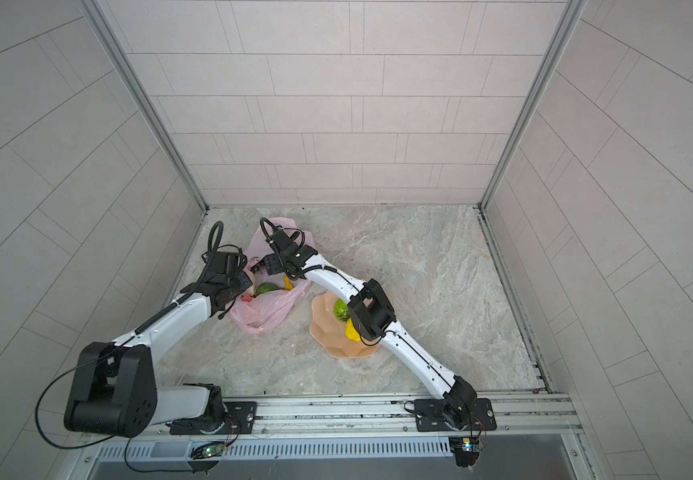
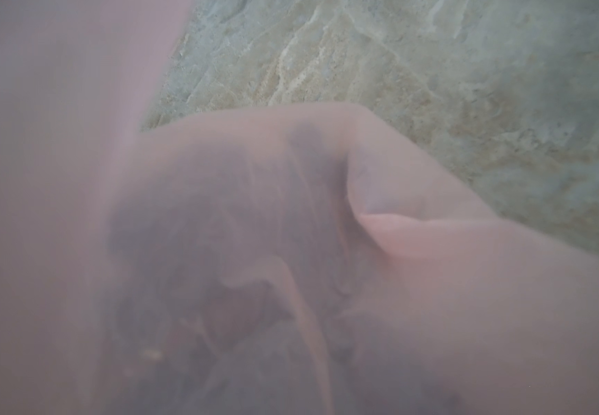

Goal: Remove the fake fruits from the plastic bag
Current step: 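Reach the right gripper into the bag and grasp the dark avocado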

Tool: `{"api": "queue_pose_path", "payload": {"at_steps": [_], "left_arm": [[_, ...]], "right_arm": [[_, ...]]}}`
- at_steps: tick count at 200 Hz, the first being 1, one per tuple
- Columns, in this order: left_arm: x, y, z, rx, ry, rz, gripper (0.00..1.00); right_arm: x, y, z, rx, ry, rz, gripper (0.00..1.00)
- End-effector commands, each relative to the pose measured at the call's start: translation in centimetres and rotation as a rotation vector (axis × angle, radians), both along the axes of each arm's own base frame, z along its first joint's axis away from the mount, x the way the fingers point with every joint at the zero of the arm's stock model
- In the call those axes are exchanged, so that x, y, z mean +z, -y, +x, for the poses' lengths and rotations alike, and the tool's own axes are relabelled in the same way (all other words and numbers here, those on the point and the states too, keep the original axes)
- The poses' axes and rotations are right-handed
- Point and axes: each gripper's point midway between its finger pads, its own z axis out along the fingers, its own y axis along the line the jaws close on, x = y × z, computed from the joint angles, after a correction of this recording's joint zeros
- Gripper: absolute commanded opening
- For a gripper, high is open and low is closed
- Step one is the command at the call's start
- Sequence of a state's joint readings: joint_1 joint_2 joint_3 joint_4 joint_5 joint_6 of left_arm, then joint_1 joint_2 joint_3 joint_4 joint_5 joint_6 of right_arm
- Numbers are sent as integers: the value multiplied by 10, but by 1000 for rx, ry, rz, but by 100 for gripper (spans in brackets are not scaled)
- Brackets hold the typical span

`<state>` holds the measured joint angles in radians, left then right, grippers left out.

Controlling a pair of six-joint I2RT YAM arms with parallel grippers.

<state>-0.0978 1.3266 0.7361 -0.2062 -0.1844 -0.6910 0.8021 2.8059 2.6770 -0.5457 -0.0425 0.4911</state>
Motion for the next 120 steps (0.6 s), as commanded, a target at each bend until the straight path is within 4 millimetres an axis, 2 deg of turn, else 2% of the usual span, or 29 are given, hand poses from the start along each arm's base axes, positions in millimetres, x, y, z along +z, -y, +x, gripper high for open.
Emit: {"api": "queue_pose_path", "payload": {"at_steps": [1, 55, 120], "left_arm": [[0, -4, -1, 10, 1, 20, 0], [1, -4, -1, 10, 0, 21, 0], [-1, -5, -1, 11, -6, 28, 0]], "right_arm": [[22, 8, -10, -9, -34, -5, 72], [32, 14, -28, 16, -76, -31, 68], [56, 23, -51, 25, -52, -8, 67]]}}
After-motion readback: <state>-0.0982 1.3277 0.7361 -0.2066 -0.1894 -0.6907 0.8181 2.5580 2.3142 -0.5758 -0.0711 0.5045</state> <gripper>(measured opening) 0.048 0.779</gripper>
